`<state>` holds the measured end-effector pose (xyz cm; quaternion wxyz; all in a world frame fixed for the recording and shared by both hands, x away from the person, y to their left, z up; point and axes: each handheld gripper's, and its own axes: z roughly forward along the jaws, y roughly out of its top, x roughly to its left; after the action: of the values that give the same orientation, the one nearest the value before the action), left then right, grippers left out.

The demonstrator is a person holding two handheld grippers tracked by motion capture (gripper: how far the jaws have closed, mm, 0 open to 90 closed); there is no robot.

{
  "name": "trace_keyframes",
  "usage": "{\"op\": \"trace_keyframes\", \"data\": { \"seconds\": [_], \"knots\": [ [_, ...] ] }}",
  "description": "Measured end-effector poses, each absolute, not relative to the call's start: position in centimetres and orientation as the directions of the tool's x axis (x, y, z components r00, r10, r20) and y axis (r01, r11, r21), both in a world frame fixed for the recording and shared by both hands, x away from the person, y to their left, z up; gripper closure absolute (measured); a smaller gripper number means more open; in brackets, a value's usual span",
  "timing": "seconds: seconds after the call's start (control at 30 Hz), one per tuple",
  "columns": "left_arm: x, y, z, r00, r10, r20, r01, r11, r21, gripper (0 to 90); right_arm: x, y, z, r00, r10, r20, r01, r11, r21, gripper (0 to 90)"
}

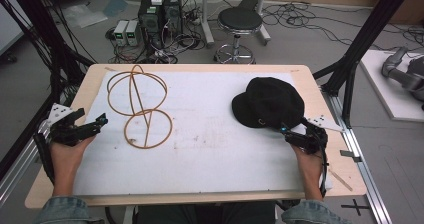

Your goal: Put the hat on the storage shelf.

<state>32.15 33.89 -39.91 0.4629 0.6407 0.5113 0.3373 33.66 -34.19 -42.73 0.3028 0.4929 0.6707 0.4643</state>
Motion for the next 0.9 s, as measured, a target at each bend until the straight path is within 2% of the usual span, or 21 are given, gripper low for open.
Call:
{"op": "trace_keyframes", "data": {
  "seconds": [0.9],
  "knots": [
    [32.28, 33.9, -40.04, 0.25, 0.967, -0.043, 0.349, -0.048, 0.936, 18.8, 33.65, -34.15, -42.74, -0.325, 0.945, 0.04, 0.383, 0.093, 0.919, 16.3]
  ]
}}
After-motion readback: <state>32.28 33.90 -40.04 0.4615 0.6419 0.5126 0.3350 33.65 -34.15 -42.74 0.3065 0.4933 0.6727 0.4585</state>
